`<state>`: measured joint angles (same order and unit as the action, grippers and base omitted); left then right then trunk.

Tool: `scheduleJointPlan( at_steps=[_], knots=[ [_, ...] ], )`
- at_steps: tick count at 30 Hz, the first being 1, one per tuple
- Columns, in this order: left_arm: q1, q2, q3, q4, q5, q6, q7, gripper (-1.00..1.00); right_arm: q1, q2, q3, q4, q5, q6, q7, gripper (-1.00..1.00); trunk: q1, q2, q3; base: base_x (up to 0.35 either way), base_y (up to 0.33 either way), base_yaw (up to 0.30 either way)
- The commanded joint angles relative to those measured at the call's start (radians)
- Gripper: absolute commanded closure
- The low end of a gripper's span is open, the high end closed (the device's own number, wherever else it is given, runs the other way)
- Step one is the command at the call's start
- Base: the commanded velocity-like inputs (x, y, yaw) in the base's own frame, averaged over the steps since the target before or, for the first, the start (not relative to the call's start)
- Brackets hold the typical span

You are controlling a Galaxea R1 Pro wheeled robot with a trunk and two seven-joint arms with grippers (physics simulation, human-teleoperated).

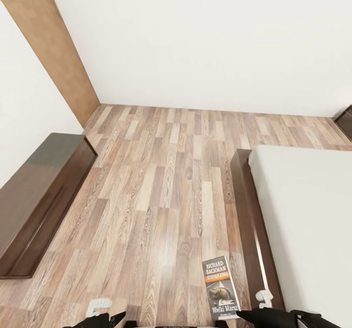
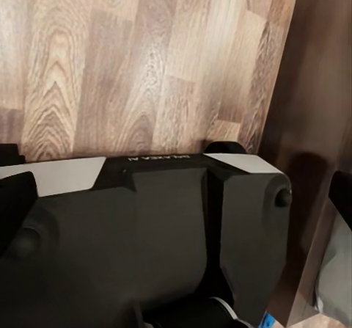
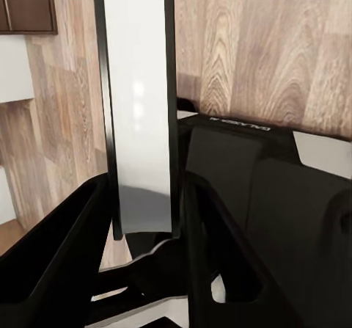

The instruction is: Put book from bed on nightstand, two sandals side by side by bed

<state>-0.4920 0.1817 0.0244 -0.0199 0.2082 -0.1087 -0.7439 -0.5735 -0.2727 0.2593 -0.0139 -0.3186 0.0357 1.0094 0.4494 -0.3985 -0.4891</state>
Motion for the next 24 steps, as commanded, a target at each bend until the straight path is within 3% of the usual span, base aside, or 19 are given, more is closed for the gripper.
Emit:
scheduleJointPlan(
  at_steps=[1,24],
  knots=[
    [-0.001,0.000,0.002,0.002,-0.001,-0.005,-0.003,-1.00,0.000,0.000,0.009,0.000,-0.010,0.003,0.003,1.00,0.001,-0.001,0.000,0.000,0.000,0.000],
    [0.000,0.001,0.003,0.002,0.000,-0.005,-0.003,-1.00,-0.001,-0.008,0.008,0.005,-0.011,0.003,0.005,1.00,0.001,-0.001,0.038,0.000,0.000,0.000]
  ],
)
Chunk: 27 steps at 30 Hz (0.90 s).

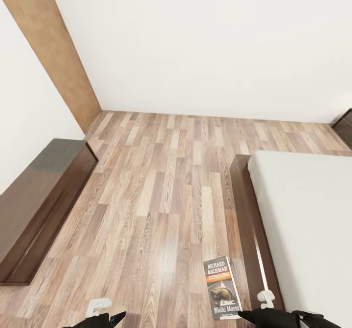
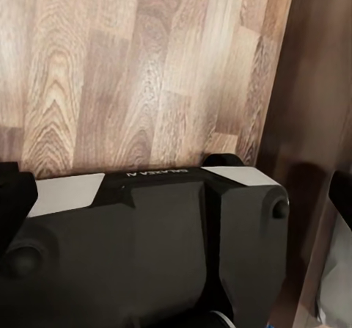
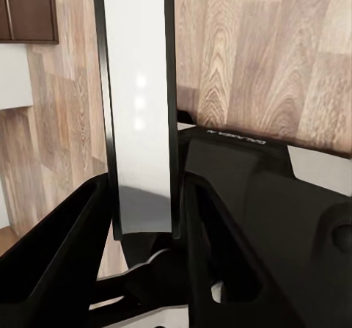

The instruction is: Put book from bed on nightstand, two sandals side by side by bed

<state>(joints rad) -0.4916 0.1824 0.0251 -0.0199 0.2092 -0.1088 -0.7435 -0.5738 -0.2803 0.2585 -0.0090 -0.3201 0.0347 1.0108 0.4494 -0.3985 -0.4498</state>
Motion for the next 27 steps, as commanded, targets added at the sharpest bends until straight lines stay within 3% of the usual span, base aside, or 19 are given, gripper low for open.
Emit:
scheduleJointPlan(
  at_steps=[1,9,14,22,27],
  knots=[
    [-0.001,0.000,0.002,0.002,-0.001,-0.005,-0.003,-1.00,-0.001,0.000,0.008,0.000,-0.010,0.004,0.003,1.00,0.001,-0.002,0.000,0.000,0.000,0.000],
    [-0.001,0.000,0.002,0.002,-0.001,-0.005,-0.003,-1.00,-0.001,-0.005,0.008,0.000,-0.010,0.004,0.006,1.00,0.001,-0.002,0.013,0.000,0.000,0.000],
    [-0.001,0.000,0.002,0.002,-0.001,-0.005,-0.002,-1.00,-0.001,-0.034,0.008,0.000,-0.011,0.004,0.007,1.00,0.001,-0.002,0.022,0.000,0.000,0.000],
    [-0.001,0.000,0.002,0.003,0.000,-0.006,-0.002,-1.00,-0.001,-0.049,0.007,0.000,-0.072,0.004,0.008,1.00,0.001,-0.002,0.035,0.000,0.000,0.000],
    [-0.001,0.000,0.002,0.003,0.002,-0.006,-0.002,-1.00,0.000,-0.058,0.008,0.000,-0.083,0.004,0.008,1.00,0.001,-0.002,0.043,0.000,0.000,0.000]
  ],
)
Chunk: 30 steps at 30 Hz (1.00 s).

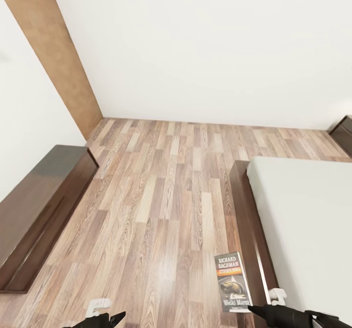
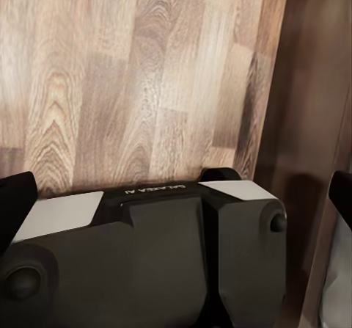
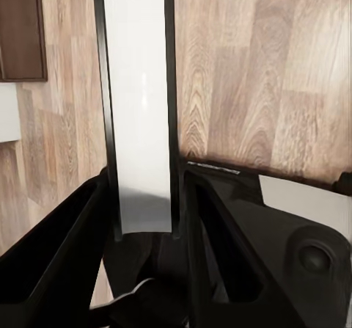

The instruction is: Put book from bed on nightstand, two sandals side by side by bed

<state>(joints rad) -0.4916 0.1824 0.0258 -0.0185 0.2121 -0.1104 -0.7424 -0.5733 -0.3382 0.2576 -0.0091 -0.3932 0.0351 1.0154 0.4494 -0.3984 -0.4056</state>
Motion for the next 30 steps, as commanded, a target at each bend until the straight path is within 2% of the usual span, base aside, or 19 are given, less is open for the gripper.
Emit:
scheduleJointPlan(
  at_steps=[1,30],
  knots=[
    [-0.001,0.000,0.002,0.002,-0.001,-0.005,-0.003,-1.00,0.000,-0.001,0.009,0.000,-0.010,0.004,0.003,1.00,0.001,-0.002,0.000,0.000,0.000,0.000],
    [-0.001,-0.005,0.002,0.002,-0.002,-0.005,-0.003,-1.00,0.000,-0.007,0.009,0.000,-0.012,0.002,-0.003,1.00,0.001,-0.002,0.048,0.000,0.000,0.000]
  ],
)
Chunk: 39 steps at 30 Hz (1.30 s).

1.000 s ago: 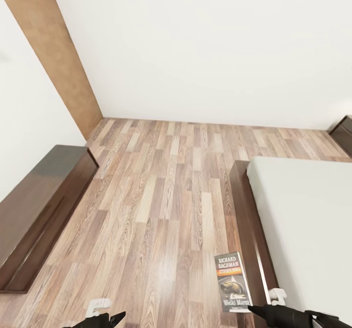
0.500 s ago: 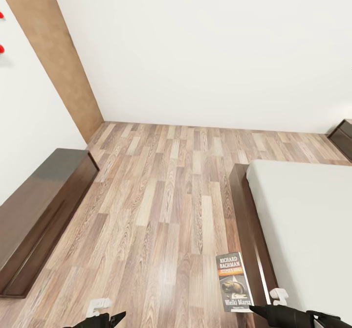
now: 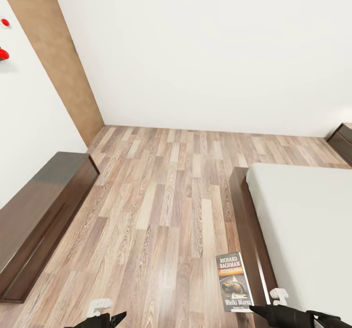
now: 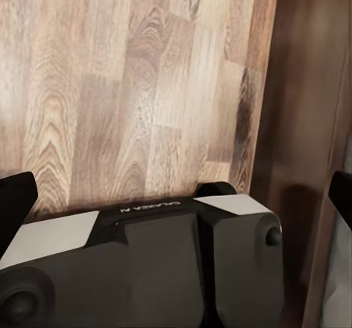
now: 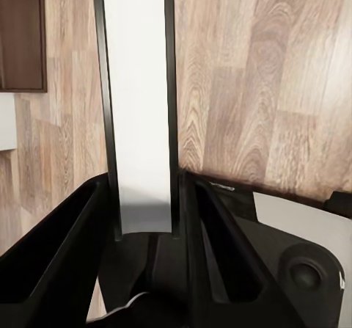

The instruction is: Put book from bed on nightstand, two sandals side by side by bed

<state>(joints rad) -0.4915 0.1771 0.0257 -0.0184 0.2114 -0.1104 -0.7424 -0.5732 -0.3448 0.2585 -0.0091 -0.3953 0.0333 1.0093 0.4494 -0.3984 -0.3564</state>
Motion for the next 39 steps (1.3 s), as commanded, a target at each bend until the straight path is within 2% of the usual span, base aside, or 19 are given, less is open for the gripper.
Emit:
scheduleJointPlan(
  at_steps=[1,39],
  knots=[
    [-0.001,-0.001,0.002,0.002,-0.001,-0.005,-0.003,-1.00,-0.001,0.000,0.008,0.000,-0.010,0.004,0.003,1.00,0.001,-0.002,0.000,0.000,0.000,0.000],
    [-0.001,-0.008,0.002,0.002,-0.001,-0.005,-0.003,-1.00,-0.001,0.000,0.008,0.000,-0.010,0.004,0.003,1.00,0.001,-0.002,0.062,0.000,0.000,0.000]
  ],
)
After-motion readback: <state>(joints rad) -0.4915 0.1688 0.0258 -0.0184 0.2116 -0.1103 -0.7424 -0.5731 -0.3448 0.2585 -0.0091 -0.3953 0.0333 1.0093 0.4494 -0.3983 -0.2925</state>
